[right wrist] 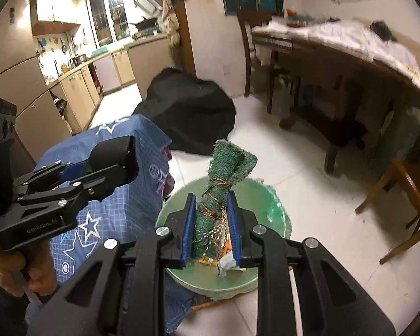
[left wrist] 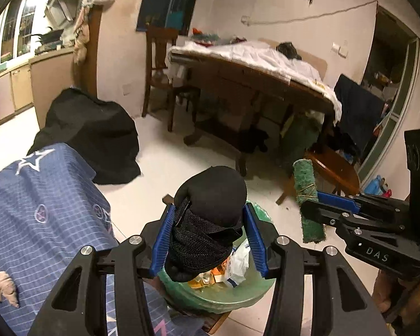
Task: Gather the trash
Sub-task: 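Carry the black sock and green scrubber over the green bin and open both tools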
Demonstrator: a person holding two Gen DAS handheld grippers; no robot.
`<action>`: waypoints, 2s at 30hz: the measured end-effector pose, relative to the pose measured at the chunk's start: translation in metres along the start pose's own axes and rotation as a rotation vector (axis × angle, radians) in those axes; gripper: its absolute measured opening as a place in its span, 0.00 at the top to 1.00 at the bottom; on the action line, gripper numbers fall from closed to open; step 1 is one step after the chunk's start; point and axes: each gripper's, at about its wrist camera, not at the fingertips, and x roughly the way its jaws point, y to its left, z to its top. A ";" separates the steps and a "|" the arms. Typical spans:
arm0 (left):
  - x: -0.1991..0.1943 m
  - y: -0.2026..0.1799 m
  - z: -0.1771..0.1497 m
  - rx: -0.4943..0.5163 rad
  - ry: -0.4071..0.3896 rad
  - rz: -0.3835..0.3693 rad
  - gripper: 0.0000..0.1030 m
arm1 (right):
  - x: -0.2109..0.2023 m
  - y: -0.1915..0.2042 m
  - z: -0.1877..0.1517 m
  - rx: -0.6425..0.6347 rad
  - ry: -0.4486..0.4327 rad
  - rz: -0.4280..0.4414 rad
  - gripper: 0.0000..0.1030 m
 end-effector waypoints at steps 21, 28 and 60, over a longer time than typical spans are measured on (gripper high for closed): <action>0.086 0.017 -0.027 0.007 0.142 -0.008 0.51 | 0.047 -0.037 -0.008 0.049 0.158 0.028 0.80; 0.094 0.012 -0.028 0.012 0.144 -0.017 0.51 | 0.050 -0.041 -0.010 0.055 0.163 0.028 0.80; 0.100 0.011 -0.027 0.000 0.136 0.013 0.26 | 0.053 -0.060 -0.016 0.107 0.141 0.031 0.61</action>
